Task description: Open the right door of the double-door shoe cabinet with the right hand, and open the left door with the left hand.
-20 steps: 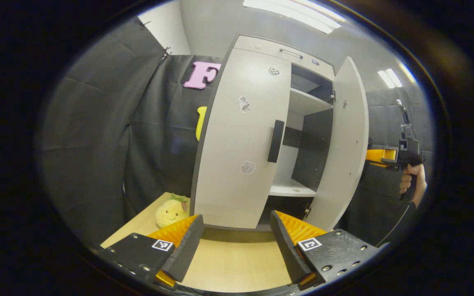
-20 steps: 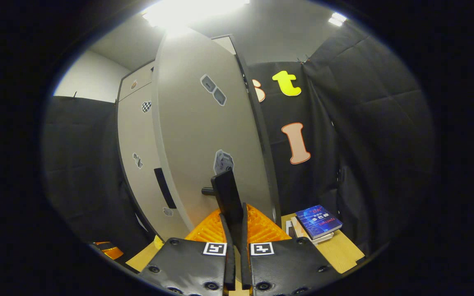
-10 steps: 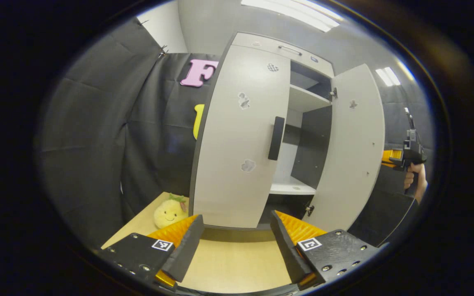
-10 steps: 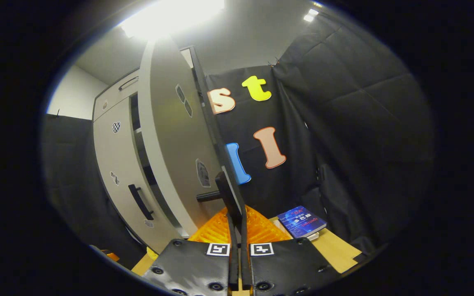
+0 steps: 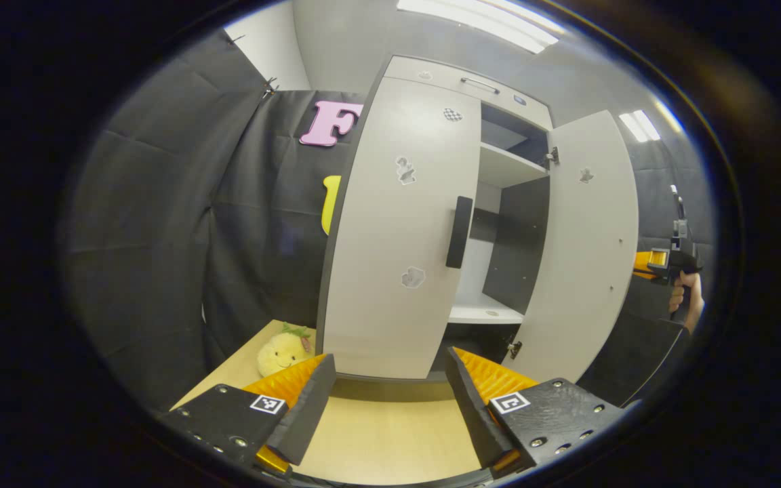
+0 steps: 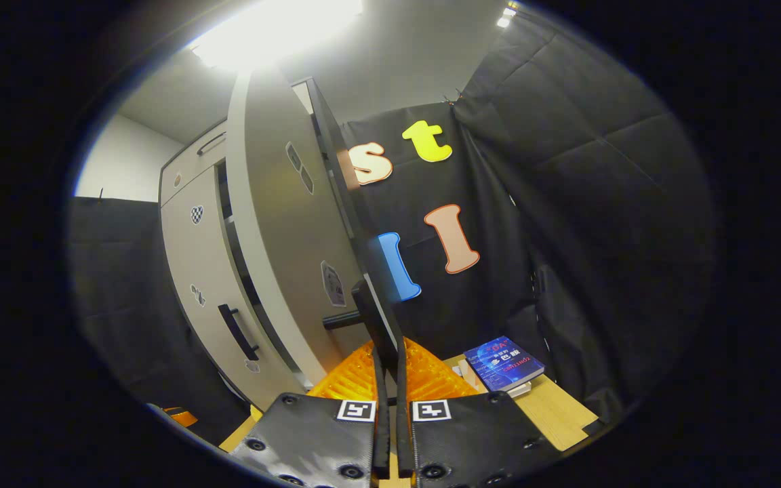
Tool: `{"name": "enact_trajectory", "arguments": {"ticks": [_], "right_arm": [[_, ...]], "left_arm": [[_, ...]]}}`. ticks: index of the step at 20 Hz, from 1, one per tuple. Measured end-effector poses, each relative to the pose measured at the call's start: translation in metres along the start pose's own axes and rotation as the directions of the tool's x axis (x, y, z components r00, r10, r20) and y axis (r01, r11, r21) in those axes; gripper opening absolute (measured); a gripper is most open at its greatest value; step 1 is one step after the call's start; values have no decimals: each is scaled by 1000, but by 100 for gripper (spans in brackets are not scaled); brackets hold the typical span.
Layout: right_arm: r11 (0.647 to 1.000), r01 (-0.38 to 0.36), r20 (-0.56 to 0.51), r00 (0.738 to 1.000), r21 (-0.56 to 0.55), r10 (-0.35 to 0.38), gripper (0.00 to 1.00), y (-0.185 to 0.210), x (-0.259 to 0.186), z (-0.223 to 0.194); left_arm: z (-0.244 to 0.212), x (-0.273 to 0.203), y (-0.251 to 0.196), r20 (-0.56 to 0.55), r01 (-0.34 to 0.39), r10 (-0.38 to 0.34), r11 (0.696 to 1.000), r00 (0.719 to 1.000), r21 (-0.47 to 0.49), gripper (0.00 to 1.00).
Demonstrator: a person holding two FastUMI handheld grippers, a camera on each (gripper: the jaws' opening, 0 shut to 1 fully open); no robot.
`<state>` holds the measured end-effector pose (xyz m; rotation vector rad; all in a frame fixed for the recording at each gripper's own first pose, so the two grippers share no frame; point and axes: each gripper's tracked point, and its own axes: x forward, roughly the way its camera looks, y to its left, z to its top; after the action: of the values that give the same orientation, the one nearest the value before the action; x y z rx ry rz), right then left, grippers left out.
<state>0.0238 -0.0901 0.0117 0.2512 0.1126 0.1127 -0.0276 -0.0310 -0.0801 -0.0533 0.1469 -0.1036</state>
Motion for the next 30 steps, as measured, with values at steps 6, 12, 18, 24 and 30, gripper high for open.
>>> {"name": "enact_trajectory", "arguments": {"ticks": [6,12,18,24,30], "right_arm": [[996,88,-21,996,33,-87,10,-27,-34,-25],[911,407,-65,909,-60,-411,51,-129,-94,-45],[839,527,16,848,-139,-530,97,-163,-101,-17],[842,510,80,860,-173,-505,97,-185,-54,27],[823,493,86,868,-284,-490,98,-211,-12,35]], "left_arm": [[-4,-1,21,-15,-32,31,999,999,-30,92],[10,33,13,-1,3,-3,1000,1000,-4,93],[59,88,-25,61,63,-65,997,996,34,91],[99,140,-64,122,45,-52,997,991,58,93],[144,189,-92,203,9,-21,998,979,61,96]]}}
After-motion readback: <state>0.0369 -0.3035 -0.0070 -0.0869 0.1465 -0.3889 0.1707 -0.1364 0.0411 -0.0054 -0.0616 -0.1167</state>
